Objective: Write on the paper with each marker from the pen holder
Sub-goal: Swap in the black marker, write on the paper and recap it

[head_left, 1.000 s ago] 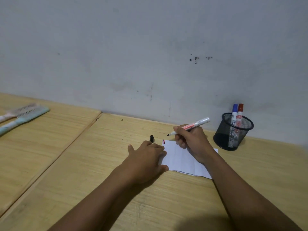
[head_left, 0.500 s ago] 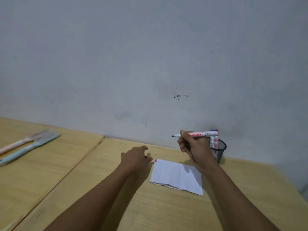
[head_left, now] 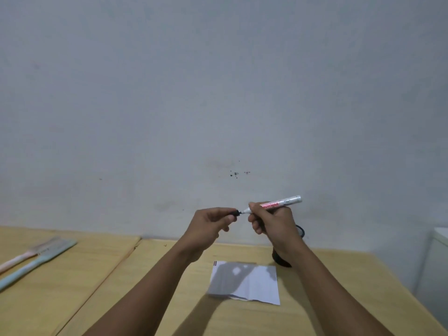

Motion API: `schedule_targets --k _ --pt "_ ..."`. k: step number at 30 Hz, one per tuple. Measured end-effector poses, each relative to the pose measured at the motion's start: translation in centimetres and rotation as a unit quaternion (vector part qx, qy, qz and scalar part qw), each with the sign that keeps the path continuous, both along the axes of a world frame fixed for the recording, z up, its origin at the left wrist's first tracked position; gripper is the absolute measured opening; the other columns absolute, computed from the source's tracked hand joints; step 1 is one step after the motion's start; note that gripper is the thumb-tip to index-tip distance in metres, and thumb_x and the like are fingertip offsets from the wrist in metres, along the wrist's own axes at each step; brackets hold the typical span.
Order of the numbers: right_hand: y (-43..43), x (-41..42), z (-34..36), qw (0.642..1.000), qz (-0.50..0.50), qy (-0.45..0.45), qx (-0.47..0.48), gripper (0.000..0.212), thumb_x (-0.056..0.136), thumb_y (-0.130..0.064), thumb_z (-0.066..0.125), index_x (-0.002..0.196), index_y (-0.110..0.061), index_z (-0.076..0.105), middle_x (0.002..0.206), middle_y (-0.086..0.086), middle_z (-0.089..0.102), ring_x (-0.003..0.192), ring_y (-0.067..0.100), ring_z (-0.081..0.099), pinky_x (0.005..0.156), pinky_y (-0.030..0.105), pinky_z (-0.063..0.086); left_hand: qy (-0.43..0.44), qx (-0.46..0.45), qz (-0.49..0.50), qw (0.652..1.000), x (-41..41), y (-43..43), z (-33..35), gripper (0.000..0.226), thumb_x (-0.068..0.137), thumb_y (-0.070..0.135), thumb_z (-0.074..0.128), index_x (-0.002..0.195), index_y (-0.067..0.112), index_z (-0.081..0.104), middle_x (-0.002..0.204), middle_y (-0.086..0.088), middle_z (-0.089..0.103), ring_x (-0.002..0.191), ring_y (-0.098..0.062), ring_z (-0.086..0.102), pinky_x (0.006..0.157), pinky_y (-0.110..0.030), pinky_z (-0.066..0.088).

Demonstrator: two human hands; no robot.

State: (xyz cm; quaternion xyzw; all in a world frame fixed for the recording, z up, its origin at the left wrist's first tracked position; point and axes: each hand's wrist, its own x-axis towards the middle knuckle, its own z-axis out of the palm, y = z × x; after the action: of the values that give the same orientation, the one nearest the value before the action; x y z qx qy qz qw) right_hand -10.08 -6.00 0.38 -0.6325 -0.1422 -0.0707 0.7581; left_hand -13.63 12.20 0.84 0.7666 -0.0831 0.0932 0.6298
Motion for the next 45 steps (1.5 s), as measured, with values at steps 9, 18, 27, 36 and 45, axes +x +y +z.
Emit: schedule_targets --k 9,18,27,36,45 --pt "-2.4 -1.5 2.6 0.994 0.015 -0.038 -0.102 0.026 0.093 -0.023 0.071 0.085 0.000 0.076 0.062 0.007 0.062 0.050 0.014 0.050 0.048 0.022 0.042 -0.082 0.041 -0.021 0.996 -0.4 -2.7 1.8 0.016 0.085 0.016 0.075 0.101 0.013 0.078 0.090 0.003 0.078 0.078 -0.003 0.069 0.067 -0.012 0.048" --pt "-2.3 -1.0 2.1 0.993 -0.076 0.049 -0.072 0.036 0.089 -0.044 0.072 0.080 -0.009 0.076 0.061 0.004 0.058 0.048 0.014 0.045 0.049 0.026 0.038 -0.307 0.263 0.172 0.898 0.6 -5.2 0.7 0.019 0.080 0.025 0.080 0.098 0.026 0.079 0.069 0.021 0.054 0.070 -0.016 0.062 0.069 -0.041 0.051" --pt "-5.1 2.0 0.0 0.810 -0.283 -0.265 -0.441 0.023 0.092 -0.023 0.072 0.115 -0.024 0.071 0.109 -0.004 0.053 0.083 0.010 0.054 0.054 0.016 0.037 -0.329 0.317 0.172 0.873 3.1 -6.8 1.5 0.020 0.082 0.027 0.078 0.101 0.024 0.078 0.083 0.003 0.076 0.075 -0.017 0.064 0.078 -0.048 0.050" --pt "-8.7 6.2 -0.7 0.917 -0.258 -0.132 -0.275 0.057 0.098 -0.009 0.062 0.147 -0.029 0.044 0.099 0.002 0.067 0.079 0.012 0.065 0.070 0.027 0.056 -0.170 0.454 0.046 0.873 7.3 -9.1 -1.6 0.052 0.090 0.050 0.060 0.137 0.031 0.048 0.138 0.005 0.056 0.125 -0.019 0.050 0.103 -0.047 0.040" --pt "-10.7 9.2 -4.3 0.889 -0.252 -0.065 -0.378 0.053 0.098 -0.008 0.061 0.143 -0.031 0.045 0.112 0.002 0.061 0.082 0.014 0.068 0.069 0.039 0.064 -0.031 0.548 -0.064 0.833 9.5 -11.6 -5.1 0.083 0.084 0.066 0.054 0.152 0.031 0.020 0.159 -0.001 0.028 0.141 -0.028 0.027 0.112 -0.056 0.024"
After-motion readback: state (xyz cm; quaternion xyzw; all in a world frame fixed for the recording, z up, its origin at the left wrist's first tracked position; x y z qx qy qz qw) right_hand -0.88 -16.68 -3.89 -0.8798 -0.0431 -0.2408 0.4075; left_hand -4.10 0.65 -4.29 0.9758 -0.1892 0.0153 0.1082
